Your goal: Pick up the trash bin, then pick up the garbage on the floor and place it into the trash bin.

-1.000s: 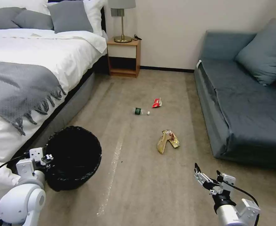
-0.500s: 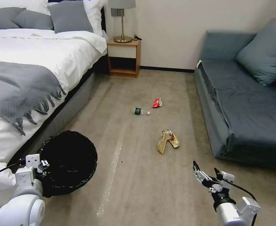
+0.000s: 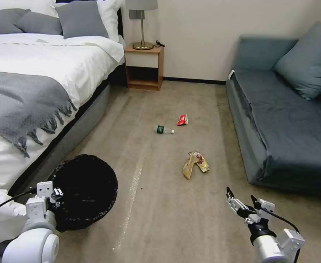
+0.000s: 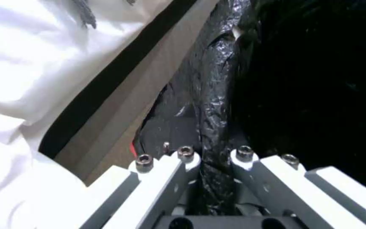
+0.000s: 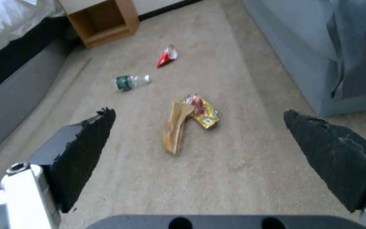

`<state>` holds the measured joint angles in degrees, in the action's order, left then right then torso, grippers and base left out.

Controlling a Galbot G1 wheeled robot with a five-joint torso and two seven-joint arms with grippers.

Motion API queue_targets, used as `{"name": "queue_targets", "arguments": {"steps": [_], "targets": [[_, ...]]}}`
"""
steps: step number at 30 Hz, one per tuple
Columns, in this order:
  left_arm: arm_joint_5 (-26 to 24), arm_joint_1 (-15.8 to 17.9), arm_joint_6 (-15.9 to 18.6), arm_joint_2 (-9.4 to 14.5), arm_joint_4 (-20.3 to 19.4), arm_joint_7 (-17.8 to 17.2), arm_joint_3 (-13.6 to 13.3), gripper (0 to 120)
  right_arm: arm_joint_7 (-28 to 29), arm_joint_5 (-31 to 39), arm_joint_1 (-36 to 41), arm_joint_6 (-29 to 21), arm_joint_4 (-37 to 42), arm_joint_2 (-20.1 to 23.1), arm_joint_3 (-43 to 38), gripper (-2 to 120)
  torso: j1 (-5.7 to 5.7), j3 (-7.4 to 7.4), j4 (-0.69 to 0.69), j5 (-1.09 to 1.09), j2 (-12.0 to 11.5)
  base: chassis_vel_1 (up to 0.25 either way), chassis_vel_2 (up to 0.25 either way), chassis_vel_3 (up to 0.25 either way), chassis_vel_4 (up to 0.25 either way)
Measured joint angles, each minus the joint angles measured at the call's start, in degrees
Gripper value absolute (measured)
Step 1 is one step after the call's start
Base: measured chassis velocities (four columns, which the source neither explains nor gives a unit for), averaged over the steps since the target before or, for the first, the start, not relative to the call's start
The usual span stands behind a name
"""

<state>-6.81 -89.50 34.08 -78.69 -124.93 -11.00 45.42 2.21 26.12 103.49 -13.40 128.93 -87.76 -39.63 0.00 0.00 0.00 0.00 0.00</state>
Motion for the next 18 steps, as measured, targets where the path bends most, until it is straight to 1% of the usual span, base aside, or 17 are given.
{"name": "queue_targets", "arguments": {"steps": [5, 8, 18], "targets": [[0.5, -0.4, -0.5, 0.0, 0.5, 0.3, -0.8, 2, 0.1, -0.2, 0.1, 0.5, 0.0, -0.4, 0.2, 100, 0.00, 0.00, 0.00, 0.00, 0.0, 0.000, 0.000, 0.000, 0.000], [0.8, -0.5, -0.7, 0.0, 0.9, 0.4, -1.3, 2, 0.2, -0.1, 0.1, 0.7, 0.0, -0.6, 0.3, 100, 0.00, 0.00, 0.00, -0.01, 0.0, -0.057, 0.052, 0.036, -0.042], [1.0, -0.2, -1.1, 0.2, 1.9, 0.7, -1.8, 2, 0.4, -0.3, 0.3, 0.9, 0.0, -1.2, 0.3, 100, 0.00, 0.00, 0.01, -0.01, 0.0, -0.075, 0.080, 0.079, -0.087]]}}
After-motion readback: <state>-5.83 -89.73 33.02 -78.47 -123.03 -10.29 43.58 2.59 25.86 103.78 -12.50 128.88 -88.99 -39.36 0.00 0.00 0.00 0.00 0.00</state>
